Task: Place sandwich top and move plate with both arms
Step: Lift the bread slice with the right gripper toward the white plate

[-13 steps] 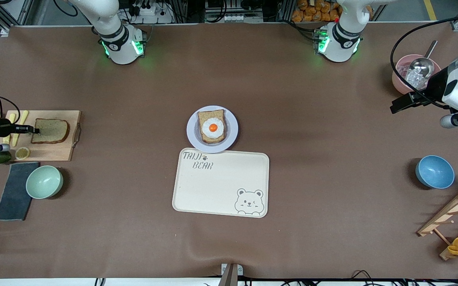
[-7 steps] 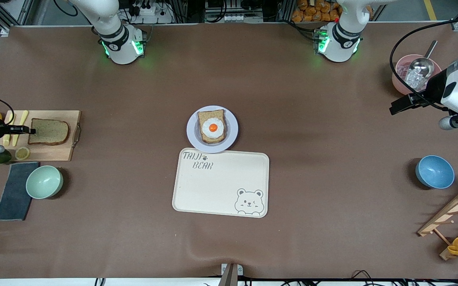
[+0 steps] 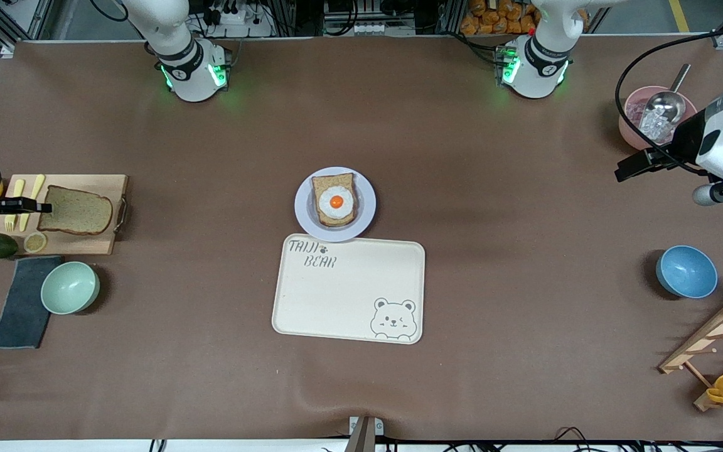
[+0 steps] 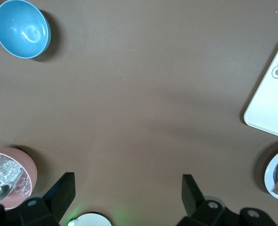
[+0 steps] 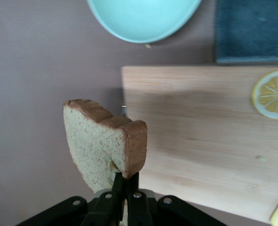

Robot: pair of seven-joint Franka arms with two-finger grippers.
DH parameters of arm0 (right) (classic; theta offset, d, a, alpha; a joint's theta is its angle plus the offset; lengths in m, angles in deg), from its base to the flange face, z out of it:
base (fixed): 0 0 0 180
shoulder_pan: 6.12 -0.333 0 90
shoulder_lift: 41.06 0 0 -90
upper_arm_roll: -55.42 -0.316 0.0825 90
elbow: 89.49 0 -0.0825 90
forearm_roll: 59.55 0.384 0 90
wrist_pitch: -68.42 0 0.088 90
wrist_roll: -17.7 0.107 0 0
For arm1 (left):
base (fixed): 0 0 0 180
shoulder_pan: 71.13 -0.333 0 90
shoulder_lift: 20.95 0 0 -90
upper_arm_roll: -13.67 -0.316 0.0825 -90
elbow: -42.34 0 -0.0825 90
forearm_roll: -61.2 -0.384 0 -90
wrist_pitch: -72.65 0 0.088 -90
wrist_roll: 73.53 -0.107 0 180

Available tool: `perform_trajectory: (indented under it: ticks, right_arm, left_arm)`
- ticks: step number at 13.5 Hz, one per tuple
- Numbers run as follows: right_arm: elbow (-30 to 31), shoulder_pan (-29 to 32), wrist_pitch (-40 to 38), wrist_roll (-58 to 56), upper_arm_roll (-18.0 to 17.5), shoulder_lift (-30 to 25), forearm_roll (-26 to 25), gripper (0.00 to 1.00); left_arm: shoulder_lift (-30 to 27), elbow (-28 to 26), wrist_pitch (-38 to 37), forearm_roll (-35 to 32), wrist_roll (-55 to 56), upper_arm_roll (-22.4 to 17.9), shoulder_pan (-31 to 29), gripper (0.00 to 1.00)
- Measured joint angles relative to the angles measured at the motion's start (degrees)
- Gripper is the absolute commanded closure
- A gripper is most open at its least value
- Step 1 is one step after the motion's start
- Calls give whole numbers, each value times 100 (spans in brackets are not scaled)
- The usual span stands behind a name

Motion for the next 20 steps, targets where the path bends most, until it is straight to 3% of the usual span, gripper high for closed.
perform_trajectory:
  ticks: [3,9,20]
  right_arm:
    - [-274,-356,-416,59,-13,-2,245,100]
    - [-308,-1036,-495,185,-26,12,914,100]
    - [-227,-3099,-627,2175,-41,6,2168,100]
  left_arm:
    - [3,-1,1,0,0,0,0,0]
    - [5,-2,2,0,0,-3,-10,0]
    - [9,-8,2,0,0,-9,-63,0]
